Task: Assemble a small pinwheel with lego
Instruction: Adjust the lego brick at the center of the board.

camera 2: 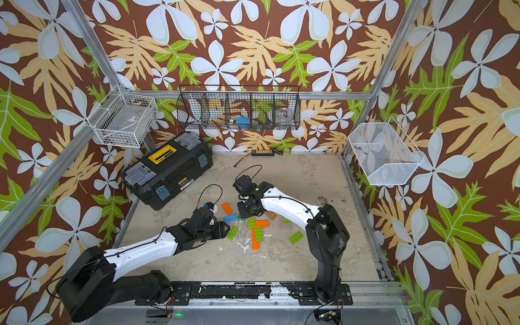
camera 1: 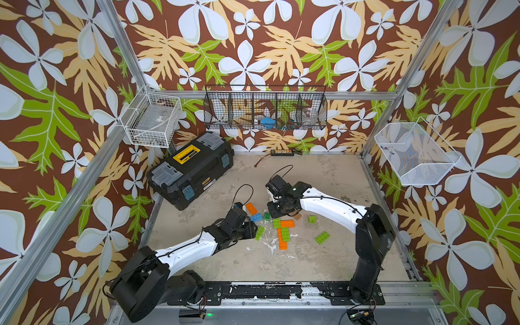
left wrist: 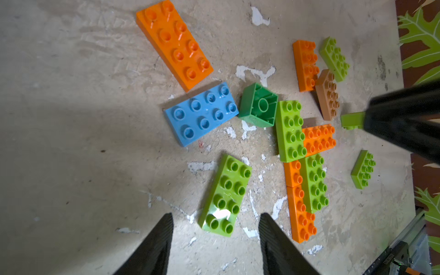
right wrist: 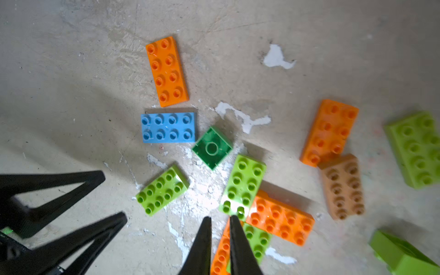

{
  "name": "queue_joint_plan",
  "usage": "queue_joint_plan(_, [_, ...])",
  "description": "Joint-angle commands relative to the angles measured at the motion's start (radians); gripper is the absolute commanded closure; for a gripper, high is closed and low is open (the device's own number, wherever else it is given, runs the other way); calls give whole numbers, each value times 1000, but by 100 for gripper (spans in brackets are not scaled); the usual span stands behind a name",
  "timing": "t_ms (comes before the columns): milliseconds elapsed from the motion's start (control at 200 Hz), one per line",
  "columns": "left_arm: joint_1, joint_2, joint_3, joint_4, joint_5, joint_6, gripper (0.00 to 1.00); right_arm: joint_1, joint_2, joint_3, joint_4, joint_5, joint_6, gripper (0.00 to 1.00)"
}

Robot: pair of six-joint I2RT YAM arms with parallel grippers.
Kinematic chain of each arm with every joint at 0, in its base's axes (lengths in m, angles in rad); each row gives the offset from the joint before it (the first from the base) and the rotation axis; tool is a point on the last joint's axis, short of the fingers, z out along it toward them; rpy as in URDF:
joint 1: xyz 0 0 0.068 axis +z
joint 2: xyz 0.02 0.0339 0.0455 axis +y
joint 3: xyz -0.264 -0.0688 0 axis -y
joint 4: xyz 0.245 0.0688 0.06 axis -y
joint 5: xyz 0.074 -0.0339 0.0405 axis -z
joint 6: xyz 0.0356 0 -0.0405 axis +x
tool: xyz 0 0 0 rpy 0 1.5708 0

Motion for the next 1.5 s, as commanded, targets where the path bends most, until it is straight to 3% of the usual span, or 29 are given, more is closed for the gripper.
queue_joint_plan(0, [0, 67, 51, -10, 25, 70, 40, -29, -99, -77, 42, 9, 13, 82])
queue_joint_plan(305, [0, 233, 158, 16, 99, 129, 48, -127, -284, -223, 34, -7, -1, 83])
queue_joint_plan(796, [-15, 324, 184, 25, 234, 165, 53, -148, -314, -235, 13, 3, -12, 85])
queue_joint_plan(1236, [-65, 252, 99, 25, 272, 146, 54, -138, -331, -269, -16, 24, 20, 84])
queue_joint_plan(1341, [-65, 182, 106, 26, 258, 147, 54, -52, -328, -279, -8, 41, 57, 83])
queue_joint_plan(1491, [-56, -10, 60, 40, 139, 80, 53, 88, -256, -277, 3, 37, 103, 80])
